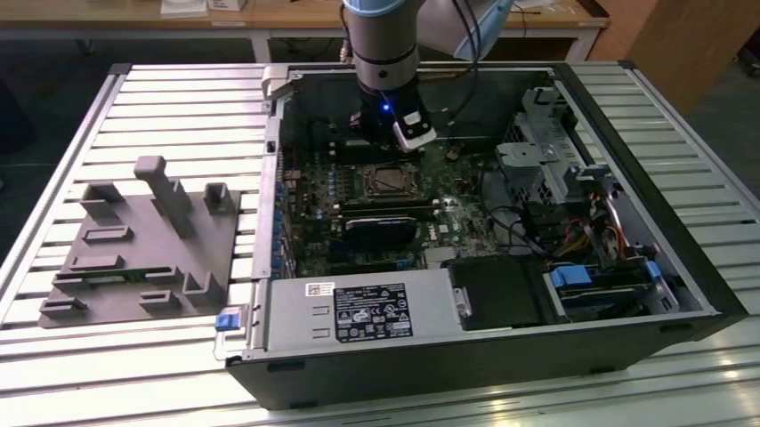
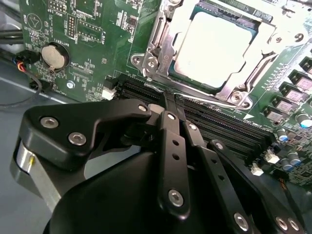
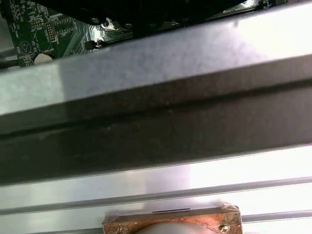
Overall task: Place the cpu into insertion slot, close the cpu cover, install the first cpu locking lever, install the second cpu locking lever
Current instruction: 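Install the first cpu locking lever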
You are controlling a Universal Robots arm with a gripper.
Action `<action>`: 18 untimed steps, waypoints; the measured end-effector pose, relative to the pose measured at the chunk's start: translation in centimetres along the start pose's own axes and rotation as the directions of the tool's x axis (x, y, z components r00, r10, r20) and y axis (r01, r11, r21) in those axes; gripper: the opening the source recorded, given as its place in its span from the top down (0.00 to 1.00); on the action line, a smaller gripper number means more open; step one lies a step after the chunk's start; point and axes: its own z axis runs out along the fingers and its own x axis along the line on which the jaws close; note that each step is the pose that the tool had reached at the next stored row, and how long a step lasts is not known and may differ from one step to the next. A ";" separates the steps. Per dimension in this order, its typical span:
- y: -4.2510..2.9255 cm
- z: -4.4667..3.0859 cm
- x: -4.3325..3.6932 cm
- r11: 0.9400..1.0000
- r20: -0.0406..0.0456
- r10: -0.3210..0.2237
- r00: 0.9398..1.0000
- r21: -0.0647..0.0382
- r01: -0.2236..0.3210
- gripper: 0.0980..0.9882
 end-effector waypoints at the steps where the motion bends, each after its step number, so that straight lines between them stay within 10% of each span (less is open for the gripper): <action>1: -0.01 0.02 0.00 1.000 0.001 0.005 1.000 0.001 -0.005 0.99; 18: -0.07 0.49 0.04 0.997 0.017 0.076 0.997 0.008 -0.076 0.99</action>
